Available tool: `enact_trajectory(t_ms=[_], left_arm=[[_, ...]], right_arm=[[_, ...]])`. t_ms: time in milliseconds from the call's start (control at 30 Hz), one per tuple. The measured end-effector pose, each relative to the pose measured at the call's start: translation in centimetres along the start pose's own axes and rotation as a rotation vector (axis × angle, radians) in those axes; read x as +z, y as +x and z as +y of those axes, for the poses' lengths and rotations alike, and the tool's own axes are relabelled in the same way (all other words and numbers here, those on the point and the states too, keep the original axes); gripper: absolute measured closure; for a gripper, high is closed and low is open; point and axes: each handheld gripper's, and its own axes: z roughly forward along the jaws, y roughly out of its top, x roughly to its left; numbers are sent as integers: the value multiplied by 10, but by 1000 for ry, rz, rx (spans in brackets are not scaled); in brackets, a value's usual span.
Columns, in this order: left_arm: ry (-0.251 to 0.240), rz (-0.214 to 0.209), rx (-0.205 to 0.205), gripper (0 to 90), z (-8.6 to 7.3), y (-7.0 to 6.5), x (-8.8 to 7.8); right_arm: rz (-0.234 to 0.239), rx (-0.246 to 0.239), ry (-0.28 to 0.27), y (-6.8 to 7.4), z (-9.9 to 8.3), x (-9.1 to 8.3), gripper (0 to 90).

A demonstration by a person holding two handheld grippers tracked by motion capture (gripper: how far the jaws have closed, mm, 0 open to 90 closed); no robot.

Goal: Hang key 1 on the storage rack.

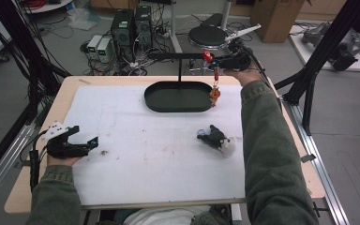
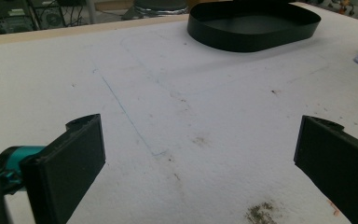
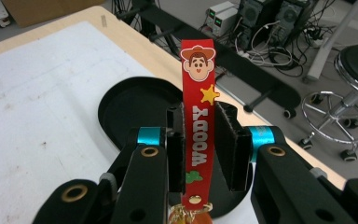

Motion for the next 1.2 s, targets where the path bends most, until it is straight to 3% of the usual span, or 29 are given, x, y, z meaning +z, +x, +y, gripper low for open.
enact_trajectory(t_ms=[300, 500, 700, 900, 1200], left_arm=[[-7, -4, -4, 23, 0, 0, -1], [-14, -8, -8, 23, 0, 1, 1], [-21, -9, -14, 23, 0, 1, 1], [-16, -10, -10, 23, 0, 1, 1], [-15, -11, -9, 23, 0, 1, 1]], right_arm=[[-6, -45, 12, -1, 23, 15, 750], [-14, -27, 11, -4, 33, 26, 749], [-30, -16, -6, -8, 40, 27, 749], [-76, -15, 7, -18, 41, 24, 750], [-111, -3, -10, -20, 46, 27, 749]])
